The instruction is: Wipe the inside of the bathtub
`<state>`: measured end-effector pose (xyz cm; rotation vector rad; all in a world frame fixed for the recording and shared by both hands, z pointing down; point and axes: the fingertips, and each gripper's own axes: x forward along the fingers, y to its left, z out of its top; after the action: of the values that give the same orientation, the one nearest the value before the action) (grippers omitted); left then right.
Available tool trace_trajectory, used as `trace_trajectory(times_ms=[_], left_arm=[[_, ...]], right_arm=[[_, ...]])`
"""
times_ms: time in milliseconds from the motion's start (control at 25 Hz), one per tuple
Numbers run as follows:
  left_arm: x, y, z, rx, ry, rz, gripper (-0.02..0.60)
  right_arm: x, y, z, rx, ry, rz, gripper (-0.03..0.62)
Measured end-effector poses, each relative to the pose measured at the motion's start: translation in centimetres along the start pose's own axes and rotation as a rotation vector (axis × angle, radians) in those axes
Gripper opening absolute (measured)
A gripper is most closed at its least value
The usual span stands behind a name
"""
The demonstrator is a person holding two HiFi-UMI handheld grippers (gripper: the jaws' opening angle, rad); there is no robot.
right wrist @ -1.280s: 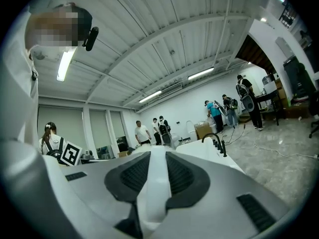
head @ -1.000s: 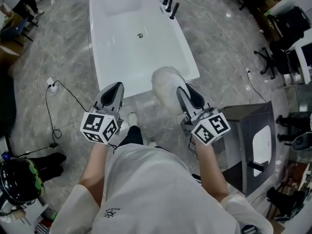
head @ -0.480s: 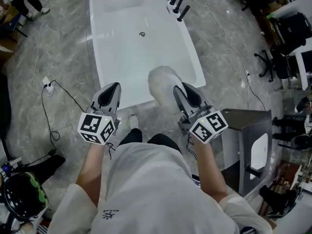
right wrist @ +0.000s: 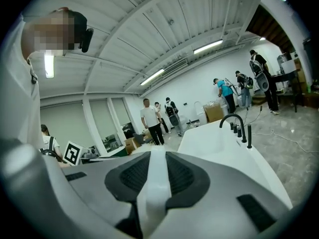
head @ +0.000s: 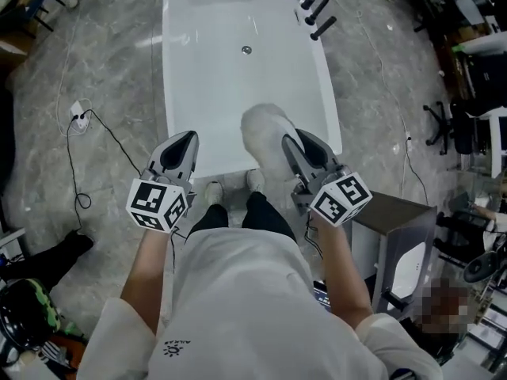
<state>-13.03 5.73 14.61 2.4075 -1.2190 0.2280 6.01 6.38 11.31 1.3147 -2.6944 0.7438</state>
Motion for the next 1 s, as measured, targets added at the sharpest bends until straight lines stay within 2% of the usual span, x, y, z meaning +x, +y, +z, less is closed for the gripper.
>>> trace_trajectory(times_ms=[160, 360, 600, 720, 840, 1000], left_arm=[[0.8, 0.6, 0.2, -0.049, -0.021, 0.07, 0.011], [1.5, 1.4, -1.0, -0.099, -0.029, 0.216, 0.011], [2.1, 2.4, -2.6, -0.111, -0.018, 0.338, 0.011], [2.1, 2.6, -3.8, -0.115, -0.005, 0.393, 0.011], [0.9, 3.9, -5.4, -0.152, -0.008, 0.459, 0.011], [0.1, 5.9, -7.8, -0.166, -0.001, 0.501, 0.011]], right_arm=[[2.6, -1.5, 0.1, -0.004, 0.06, 0.1, 0.098], [5.6, -2.9, -1.3, -0.007, 0.161, 0.242, 0.1], [9.1, -4.3, -4.2, 0.002, 0.266, 0.372, 0.1], [10.4, -4.7, -6.3, 0.005, 0.317, 0.43, 0.1], [11.9, -4.6, -9.5, 0.019, 0.377, 0.478, 0.098], [14.1, -4.3, -14.3, 0.045, 0.449, 0.492, 0.098]])
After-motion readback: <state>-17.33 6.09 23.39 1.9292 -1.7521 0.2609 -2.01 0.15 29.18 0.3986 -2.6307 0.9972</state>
